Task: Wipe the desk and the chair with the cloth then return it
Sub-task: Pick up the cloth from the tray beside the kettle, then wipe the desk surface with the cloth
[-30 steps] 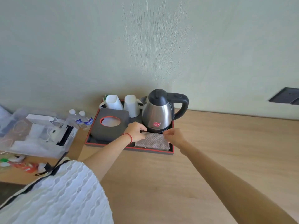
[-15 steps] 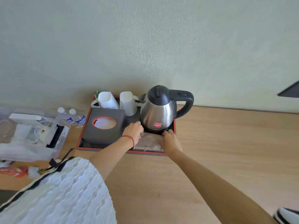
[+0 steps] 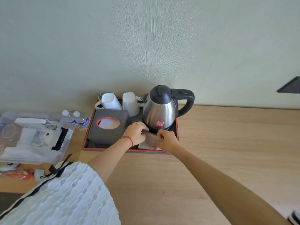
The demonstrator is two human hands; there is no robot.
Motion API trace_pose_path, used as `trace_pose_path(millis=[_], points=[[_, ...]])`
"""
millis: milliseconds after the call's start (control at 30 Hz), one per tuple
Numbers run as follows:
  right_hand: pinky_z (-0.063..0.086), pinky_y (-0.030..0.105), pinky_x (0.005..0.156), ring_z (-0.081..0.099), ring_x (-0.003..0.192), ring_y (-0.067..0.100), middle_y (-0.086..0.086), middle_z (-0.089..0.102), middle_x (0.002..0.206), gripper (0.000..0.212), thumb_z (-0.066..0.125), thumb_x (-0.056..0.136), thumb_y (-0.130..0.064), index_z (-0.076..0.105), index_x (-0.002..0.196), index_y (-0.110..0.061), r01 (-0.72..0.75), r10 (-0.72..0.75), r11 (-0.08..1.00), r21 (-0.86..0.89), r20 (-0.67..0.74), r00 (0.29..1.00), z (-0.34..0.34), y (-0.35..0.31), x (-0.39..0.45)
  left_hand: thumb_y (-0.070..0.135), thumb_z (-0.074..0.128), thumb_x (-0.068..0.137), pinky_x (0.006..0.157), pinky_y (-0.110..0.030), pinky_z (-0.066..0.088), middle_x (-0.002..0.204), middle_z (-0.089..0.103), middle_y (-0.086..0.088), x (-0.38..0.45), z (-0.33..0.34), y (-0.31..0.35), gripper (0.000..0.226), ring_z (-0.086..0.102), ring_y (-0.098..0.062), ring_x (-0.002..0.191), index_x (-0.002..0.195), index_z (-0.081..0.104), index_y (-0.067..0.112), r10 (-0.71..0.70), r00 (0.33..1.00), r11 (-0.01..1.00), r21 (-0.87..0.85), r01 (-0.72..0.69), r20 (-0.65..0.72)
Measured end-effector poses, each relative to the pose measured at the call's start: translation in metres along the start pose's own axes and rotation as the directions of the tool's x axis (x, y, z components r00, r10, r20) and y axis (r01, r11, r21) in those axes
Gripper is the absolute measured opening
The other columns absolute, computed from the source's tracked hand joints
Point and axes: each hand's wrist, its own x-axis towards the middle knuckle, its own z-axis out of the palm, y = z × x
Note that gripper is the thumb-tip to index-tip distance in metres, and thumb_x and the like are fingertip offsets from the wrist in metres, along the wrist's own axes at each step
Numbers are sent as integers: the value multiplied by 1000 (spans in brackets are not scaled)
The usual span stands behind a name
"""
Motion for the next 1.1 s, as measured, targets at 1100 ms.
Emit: trace_pose_path(millis=[1100], points=[[28,15,52,36,48,4,-10,41,66,24,45,89,10,42,90,-13,151,-72,945,290,-269,961,-107,298,-328,52,47,80,96,-28,42,117,61,-2,-121,264,318,44,55,-10,106,111,61,26,66,998,571,-819,-48,-13]])
